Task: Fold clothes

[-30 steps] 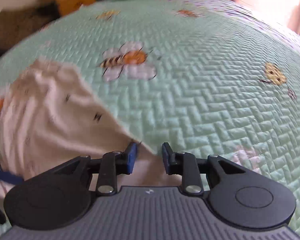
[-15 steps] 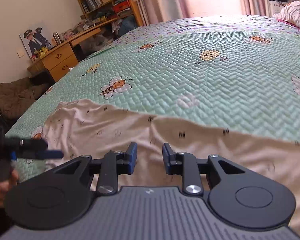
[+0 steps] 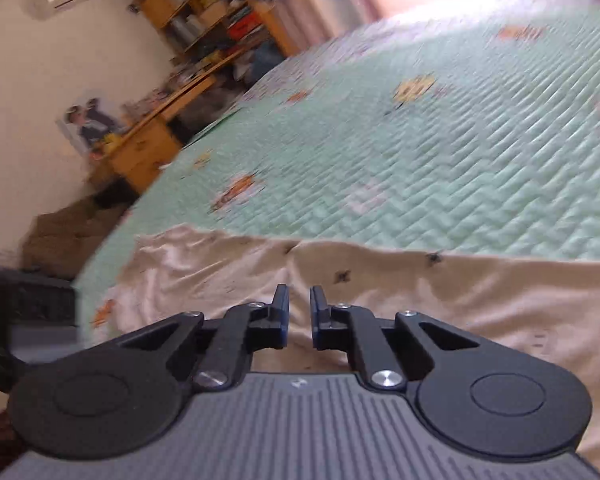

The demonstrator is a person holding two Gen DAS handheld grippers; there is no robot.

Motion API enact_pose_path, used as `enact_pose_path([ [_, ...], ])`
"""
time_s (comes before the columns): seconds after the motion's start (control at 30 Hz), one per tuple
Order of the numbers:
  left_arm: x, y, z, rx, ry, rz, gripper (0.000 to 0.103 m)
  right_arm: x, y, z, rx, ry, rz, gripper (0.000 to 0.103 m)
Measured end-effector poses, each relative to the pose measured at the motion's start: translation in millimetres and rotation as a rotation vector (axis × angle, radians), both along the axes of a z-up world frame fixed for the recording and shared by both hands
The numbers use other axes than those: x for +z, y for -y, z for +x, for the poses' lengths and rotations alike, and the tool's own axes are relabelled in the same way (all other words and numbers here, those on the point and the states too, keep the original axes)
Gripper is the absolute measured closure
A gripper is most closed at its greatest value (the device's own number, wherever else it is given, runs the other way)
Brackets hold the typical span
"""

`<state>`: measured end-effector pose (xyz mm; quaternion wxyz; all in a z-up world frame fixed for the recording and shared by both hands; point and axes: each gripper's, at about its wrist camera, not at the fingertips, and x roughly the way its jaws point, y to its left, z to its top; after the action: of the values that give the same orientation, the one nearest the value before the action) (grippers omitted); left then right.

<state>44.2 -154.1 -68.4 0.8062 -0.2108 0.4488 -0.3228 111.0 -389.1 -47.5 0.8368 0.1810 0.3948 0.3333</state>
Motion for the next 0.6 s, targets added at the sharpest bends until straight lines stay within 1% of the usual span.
enact_pose_path([
  [0.03, -2.2, -0.8, -2.3, -0.008, 0.007, 0.004, 0.007, -9.3, -1.8, 9.9, -0.001, -0.023, -0.035, 0.091],
  [0.07, -4.2, -1.7, -4.3, -0.016, 0.012, 0.008, 0.007, -19.5, -3.2, 19.9, -0.022, -0.044, -0.089, 0.095],
  [0.1, -4.2, -2.7, -4.0, -0.018, 0.01, 0.007, 0.007, -27.4, -1.9, 28.7, -0.043, -0.047, -0.118, 0.103],
  [0.17, -4.4, -4.8, -3.2, -0.021, 0.005, 0.006, 0.008, -30.7, 4.6, 36.9, -0.1, -0.017, -0.097, 0.103],
  [0.27, -4.6, -6.7, -2.1, -0.02, -0.002, -0.001, 0.008, -27.2, 8.1, 34.8, -0.156, 0.017, -0.08, 0.103],
  [0.3, -4.7, -7.2, -1.7, -0.018, -0.004, -0.004, 0.008, -25.0, 9.4, 31.0, -0.167, 0.025, -0.069, 0.1],
  [0.37, -4.6, -7.0, -1.2, -0.018, -0.003, -0.007, 0.008, -16.4, 16.5, 19.0, -0.174, 0.053, -0.041, 0.1],
  [0.4, -4.6, -7.0, -0.9, -0.016, -0.003, -0.01, 0.008, -11.3, 19.5, 12.5, -0.174, 0.061, -0.025, 0.097],
  [0.47, -5.3, -6.7, 0.3, -0.014, -0.005, -0.013, 0.007, -5.1, 23.4, 1.5, -0.156, 0.062, -0.007, 0.096],
  [0.5, -5.8, -6.5, 0.5, -0.014, -0.005, -0.014, 0.007, -5.6, 23.9, 0.8, -0.149, 0.051, -0.037, 0.096],
  [0.53, -5.8, -6.2, -0.1, -0.015, -0.003, -0.013, 0.007, -10.8, 23.3, 4.6, -0.166, 0.031, -0.099, 0.096],
  [0.57, -5.6, -6.4, -0.4, -0.015, -0.003, -0.013, 0.007, -17.7, 22.6, 10.3, -0.192, 0.007, -0.171, 0.1],
  [0.6, -5.4, -6.5, -0.6, -0.016, -0.002, -0.014, 0.007, -24.7, 25.5, 16.9, -0.209, -0.008, -0.185, 0.103],
])
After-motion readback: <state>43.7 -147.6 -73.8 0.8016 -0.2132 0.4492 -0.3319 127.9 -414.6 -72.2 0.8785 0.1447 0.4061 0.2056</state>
